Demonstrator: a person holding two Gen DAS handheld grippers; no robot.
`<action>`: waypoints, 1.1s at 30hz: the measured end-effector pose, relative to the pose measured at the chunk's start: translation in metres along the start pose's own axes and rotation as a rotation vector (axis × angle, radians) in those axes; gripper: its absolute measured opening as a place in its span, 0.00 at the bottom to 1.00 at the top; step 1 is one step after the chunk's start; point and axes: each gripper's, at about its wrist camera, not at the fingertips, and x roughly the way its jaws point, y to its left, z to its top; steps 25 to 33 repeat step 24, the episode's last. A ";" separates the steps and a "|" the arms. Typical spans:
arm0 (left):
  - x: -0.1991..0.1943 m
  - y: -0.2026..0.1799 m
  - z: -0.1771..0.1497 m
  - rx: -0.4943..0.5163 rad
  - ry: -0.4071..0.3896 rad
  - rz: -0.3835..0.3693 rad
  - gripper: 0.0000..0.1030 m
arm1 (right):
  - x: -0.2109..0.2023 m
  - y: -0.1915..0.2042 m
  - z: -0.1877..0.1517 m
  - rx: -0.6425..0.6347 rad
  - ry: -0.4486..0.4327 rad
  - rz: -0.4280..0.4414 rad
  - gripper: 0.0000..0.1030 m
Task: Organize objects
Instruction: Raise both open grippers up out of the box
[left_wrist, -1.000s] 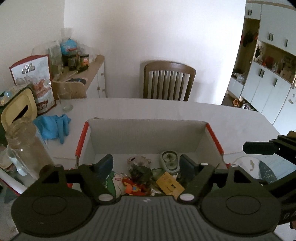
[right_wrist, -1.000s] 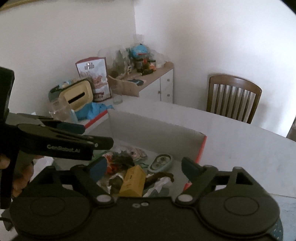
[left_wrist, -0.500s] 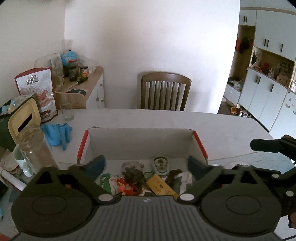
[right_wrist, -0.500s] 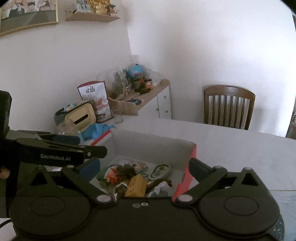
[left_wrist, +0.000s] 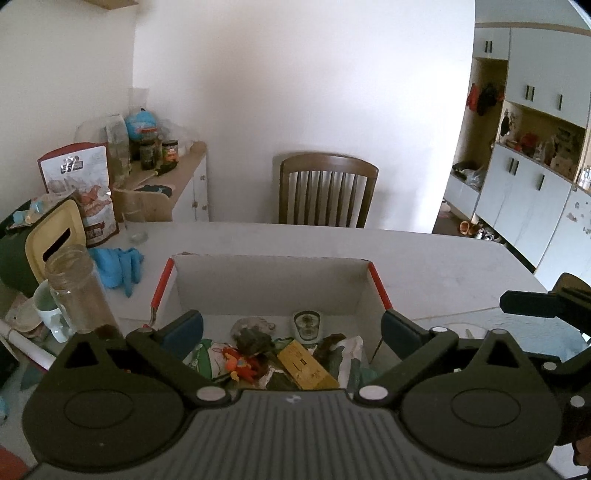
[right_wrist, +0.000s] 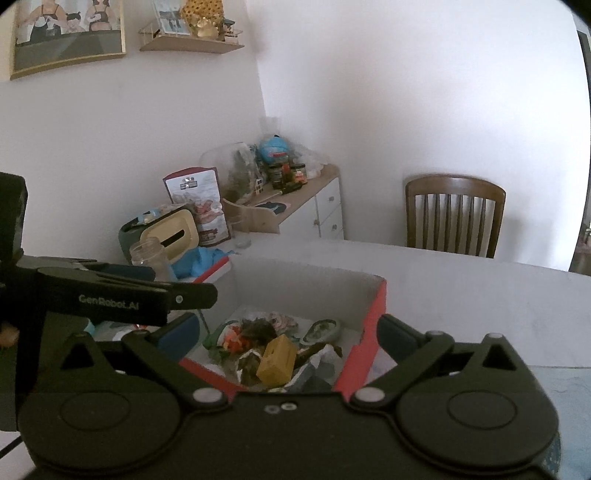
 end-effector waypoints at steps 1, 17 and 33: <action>-0.001 -0.001 -0.001 -0.002 -0.001 -0.004 1.00 | -0.002 0.000 -0.001 0.002 0.000 -0.001 0.99; 0.004 -0.017 -0.015 0.005 0.016 -0.003 1.00 | -0.015 -0.014 -0.019 0.035 0.024 -0.035 0.99; 0.011 -0.024 -0.015 -0.003 0.033 0.007 1.00 | -0.016 -0.025 -0.027 0.058 0.035 -0.066 0.99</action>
